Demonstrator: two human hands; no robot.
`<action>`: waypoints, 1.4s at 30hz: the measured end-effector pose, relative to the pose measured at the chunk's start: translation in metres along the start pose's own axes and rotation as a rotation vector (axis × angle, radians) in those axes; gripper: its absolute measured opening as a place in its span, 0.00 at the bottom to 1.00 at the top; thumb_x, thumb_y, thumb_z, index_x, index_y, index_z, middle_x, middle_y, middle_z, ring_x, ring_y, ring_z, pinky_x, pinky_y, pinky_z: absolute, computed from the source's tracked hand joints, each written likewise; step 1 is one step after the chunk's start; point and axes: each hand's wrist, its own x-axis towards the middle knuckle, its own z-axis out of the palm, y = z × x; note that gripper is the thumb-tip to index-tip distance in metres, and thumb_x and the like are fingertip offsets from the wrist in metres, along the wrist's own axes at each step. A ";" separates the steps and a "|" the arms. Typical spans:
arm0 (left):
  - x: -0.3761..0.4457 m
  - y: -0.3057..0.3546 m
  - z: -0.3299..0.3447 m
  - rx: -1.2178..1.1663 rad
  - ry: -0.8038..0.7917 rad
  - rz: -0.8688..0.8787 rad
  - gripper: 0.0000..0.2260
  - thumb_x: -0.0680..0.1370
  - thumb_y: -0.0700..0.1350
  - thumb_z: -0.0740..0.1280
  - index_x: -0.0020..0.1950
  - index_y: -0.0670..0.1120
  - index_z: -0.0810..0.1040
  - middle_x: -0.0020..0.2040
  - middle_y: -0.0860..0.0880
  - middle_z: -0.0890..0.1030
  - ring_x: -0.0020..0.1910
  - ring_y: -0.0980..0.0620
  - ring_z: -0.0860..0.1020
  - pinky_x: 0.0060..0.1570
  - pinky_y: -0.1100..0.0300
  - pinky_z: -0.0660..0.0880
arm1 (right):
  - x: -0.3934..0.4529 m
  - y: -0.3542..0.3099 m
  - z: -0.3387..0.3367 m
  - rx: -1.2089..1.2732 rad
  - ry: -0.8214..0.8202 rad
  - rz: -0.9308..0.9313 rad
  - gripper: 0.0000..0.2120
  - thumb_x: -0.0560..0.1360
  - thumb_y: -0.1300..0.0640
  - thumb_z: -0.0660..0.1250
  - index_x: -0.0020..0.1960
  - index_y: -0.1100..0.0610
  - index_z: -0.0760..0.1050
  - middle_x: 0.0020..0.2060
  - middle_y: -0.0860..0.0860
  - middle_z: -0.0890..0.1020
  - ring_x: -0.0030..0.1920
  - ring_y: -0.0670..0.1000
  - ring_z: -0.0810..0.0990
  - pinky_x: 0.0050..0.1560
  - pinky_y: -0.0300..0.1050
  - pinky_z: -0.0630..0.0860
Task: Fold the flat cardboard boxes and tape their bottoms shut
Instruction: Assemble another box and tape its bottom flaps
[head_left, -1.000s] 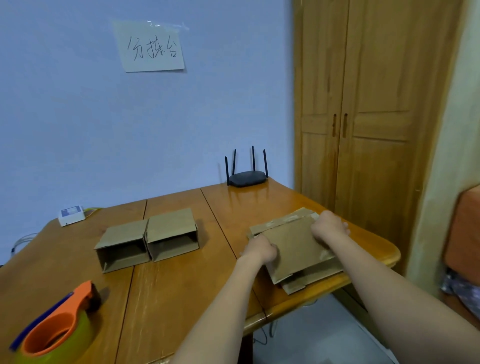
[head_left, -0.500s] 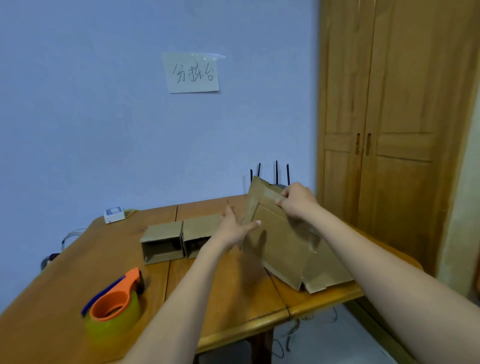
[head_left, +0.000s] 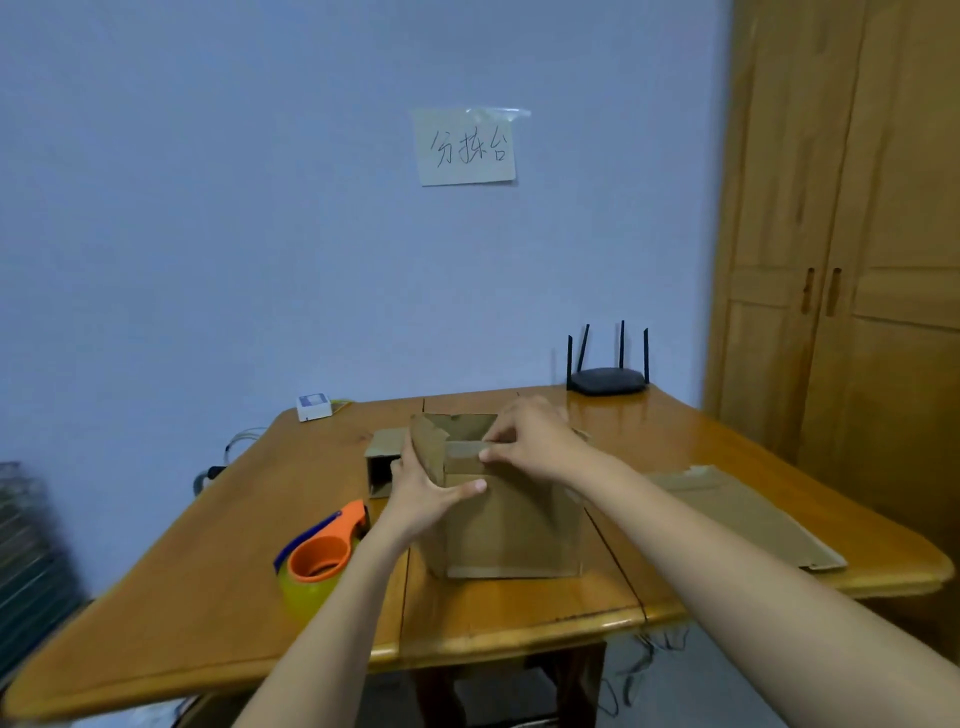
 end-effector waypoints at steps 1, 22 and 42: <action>-0.002 -0.007 -0.001 -0.020 0.015 -0.006 0.64 0.54 0.71 0.78 0.78 0.62 0.41 0.79 0.48 0.55 0.75 0.42 0.62 0.69 0.40 0.69 | 0.002 -0.001 0.002 -0.024 -0.022 0.001 0.12 0.74 0.39 0.70 0.54 0.42 0.84 0.58 0.45 0.80 0.64 0.53 0.69 0.63 0.52 0.65; 0.015 0.004 -0.005 -0.644 -0.229 -0.140 0.37 0.73 0.75 0.57 0.74 0.55 0.70 0.69 0.50 0.77 0.69 0.49 0.74 0.70 0.46 0.67 | 0.043 0.019 -0.024 0.115 -0.479 0.672 0.23 0.78 0.73 0.54 0.73 0.71 0.59 0.63 0.71 0.73 0.52 0.68 0.83 0.54 0.56 0.81; 0.034 -0.007 -0.023 -0.561 -0.268 -0.176 0.26 0.75 0.42 0.75 0.70 0.50 0.71 0.56 0.45 0.85 0.58 0.44 0.82 0.61 0.44 0.77 | 0.009 0.052 0.023 1.206 -0.202 0.705 0.10 0.80 0.69 0.62 0.54 0.55 0.72 0.49 0.61 0.80 0.50 0.61 0.81 0.62 0.66 0.75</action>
